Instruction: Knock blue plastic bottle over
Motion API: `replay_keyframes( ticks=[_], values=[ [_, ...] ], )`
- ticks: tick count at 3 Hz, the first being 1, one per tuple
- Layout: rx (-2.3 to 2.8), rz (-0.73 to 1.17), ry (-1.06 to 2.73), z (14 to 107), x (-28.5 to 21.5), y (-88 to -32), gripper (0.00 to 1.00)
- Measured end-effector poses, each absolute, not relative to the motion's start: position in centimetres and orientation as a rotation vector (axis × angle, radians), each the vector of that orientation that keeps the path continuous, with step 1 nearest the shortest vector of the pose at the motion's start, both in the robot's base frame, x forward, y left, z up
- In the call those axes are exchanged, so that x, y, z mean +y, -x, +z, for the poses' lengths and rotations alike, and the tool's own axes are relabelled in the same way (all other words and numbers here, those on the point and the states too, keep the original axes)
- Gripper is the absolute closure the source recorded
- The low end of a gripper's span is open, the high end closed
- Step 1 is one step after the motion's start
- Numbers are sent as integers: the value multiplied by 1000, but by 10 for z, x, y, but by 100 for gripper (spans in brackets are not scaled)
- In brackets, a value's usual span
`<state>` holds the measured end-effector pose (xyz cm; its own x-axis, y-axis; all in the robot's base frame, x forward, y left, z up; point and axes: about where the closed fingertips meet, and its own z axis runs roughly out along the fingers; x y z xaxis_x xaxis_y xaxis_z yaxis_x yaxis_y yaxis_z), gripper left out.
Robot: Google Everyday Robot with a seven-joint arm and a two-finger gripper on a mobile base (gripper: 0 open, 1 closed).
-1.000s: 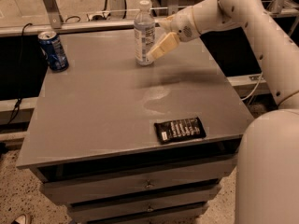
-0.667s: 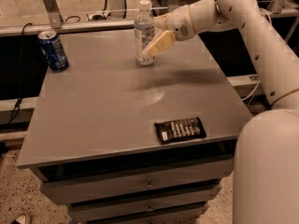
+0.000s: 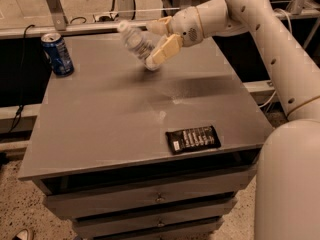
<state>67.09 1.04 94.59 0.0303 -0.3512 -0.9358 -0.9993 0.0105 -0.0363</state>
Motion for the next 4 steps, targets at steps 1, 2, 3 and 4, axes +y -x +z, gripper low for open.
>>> replay_keyframes(
  ticks=[1, 2, 3, 4],
  values=[
    [1428, 1034, 1503, 942, 13, -650, 0],
    [1437, 1032, 1500, 939, 7, -646, 0],
    [1458, 1012, 1478, 938, -9, -646, 0],
    [1490, 931, 1426, 947, -50, -652, 0]
  ],
)
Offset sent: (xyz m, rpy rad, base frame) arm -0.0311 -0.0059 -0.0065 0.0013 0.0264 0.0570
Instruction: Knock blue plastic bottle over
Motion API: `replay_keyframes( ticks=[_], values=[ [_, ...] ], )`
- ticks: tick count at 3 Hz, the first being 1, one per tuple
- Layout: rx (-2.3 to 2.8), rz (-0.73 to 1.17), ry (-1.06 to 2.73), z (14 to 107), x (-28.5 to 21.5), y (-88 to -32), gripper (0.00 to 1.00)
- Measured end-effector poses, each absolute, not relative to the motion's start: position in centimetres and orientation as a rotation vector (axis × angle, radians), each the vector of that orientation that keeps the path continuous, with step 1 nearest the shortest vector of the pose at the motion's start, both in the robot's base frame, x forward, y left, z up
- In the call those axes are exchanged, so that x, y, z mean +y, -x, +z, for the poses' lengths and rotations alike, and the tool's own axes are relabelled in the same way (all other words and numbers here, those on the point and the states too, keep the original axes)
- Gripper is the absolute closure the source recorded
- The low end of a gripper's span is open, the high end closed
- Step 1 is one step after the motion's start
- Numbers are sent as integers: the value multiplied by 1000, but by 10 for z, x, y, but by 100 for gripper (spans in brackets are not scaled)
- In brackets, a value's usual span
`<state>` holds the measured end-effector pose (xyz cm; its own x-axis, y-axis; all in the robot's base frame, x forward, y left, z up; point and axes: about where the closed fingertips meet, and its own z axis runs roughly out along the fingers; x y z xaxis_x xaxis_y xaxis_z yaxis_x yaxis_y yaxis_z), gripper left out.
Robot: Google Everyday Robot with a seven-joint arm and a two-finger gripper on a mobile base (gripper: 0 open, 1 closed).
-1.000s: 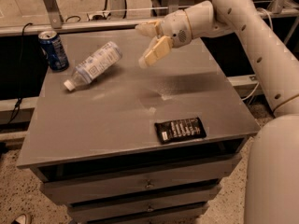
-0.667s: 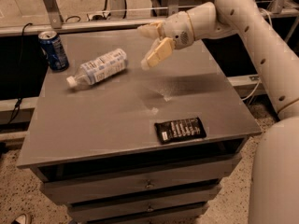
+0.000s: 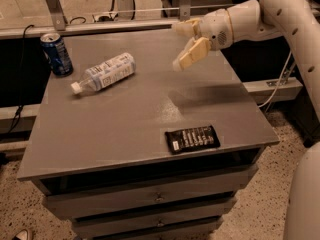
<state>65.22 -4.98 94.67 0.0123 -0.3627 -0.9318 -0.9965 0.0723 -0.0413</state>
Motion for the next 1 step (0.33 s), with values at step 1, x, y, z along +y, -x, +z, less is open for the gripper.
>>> replay_keyframes(
  ticks=[1],
  values=[
    [1493, 924, 1420, 948, -54, -653, 0]
  ],
)
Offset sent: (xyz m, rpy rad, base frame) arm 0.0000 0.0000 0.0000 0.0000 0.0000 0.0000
